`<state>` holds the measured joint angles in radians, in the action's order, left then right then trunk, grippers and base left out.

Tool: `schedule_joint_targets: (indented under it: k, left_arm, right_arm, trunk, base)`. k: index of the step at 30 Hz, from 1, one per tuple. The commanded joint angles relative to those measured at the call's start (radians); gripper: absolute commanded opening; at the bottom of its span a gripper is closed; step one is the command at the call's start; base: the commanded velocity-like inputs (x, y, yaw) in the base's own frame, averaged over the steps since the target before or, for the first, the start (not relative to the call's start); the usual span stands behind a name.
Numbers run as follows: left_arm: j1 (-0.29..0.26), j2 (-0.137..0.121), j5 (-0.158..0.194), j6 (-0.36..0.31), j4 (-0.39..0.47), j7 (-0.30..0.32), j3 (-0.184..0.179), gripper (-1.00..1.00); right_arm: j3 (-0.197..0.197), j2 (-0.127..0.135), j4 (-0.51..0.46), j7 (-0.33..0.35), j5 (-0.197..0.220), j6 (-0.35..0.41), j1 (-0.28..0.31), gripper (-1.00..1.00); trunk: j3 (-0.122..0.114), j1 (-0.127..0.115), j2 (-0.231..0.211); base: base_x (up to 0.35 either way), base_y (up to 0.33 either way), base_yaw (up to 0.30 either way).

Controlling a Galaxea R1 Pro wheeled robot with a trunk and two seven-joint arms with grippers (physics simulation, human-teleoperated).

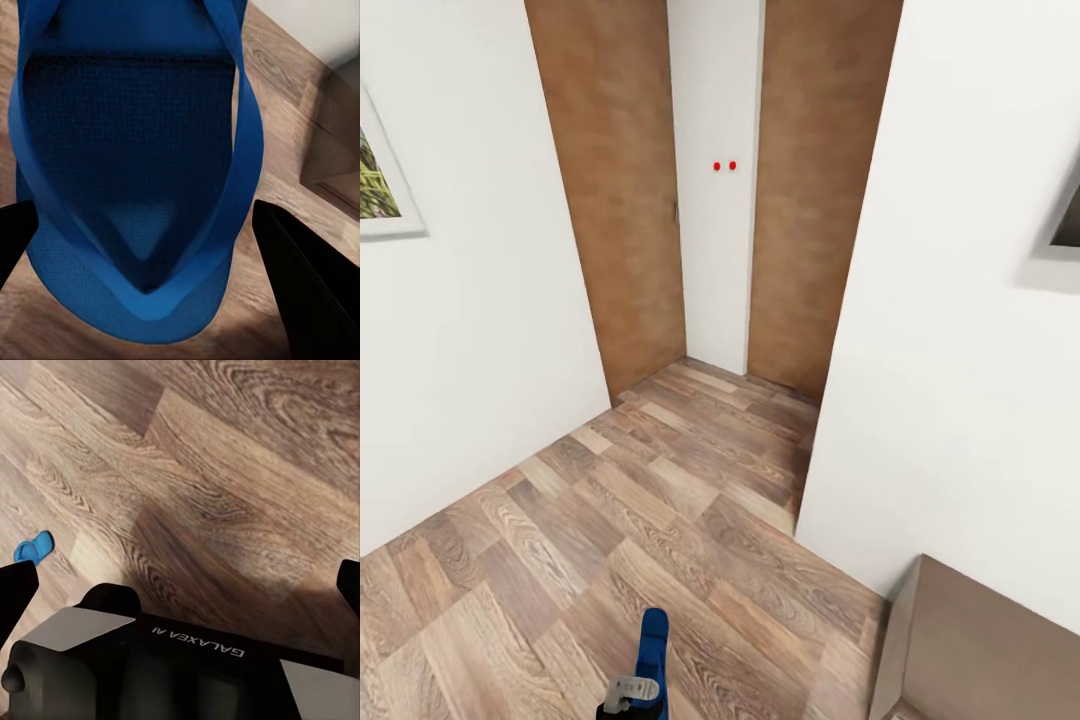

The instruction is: In the bedroom, move the book from the bed onto either nightstand, and place the two sandals side by side next to the bed.

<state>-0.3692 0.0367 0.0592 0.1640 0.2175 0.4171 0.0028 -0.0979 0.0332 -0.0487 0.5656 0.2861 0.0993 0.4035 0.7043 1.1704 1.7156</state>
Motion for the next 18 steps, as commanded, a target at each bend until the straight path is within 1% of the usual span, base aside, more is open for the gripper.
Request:
schedule_joint_targets:
  k: [1, 6, 8, 11, 18]
  left_arm:
    - [-0.001, 0.0, 0.006, 0.002, -0.001, 0.003, 0.0, -1.0]
    - [-0.001, 0.0, 0.006, 0.002, -0.001, 0.003, 0.0, -1.0]
    - [-0.001, 0.0, 0.006, 0.002, -0.001, 0.003, 0.0, -1.0]
    - [-0.001, 0.0, 0.007, 0.002, -0.001, 0.003, 0.0, -1.0]
    - [-0.001, 0.0, 0.007, 0.002, -0.001, 0.003, 0.0, -1.0]
  right_arm:
    - [-0.008, 0.001, -0.002, 0.002, 0.01, 0.007, 0.0, 1.0]
    - [-0.008, 0.001, -0.002, 0.0, 0.01, 0.006, 0.0, 1.0]
    - [-0.008, 0.001, -0.002, 0.0, 0.01, 0.005, 0.0, 1.0]
    - [-0.008, 0.001, -0.002, 0.0, 0.01, 0.005, 0.0, 1.0]
    - [-0.008, 0.001, -0.002, 0.0, 0.01, 0.005, 0.0, 1.0]
  trunk:
    - [0.001, 0.0, 0.0]
    - [0.001, 0.0, 0.0]
    - [0.001, 0.0, 0.0]
    - [0.001, 0.0, 0.0]
    - [0.001, 0.0, 0.0]
  base:
    - [0.223, 0.0, 0.217]
    - [0.223, 0.017, 0.269]
    - [0.223, 0.059, 0.191]
    - [0.223, 0.07, 0.067]
    - [0.223, 0.075, 0.01]
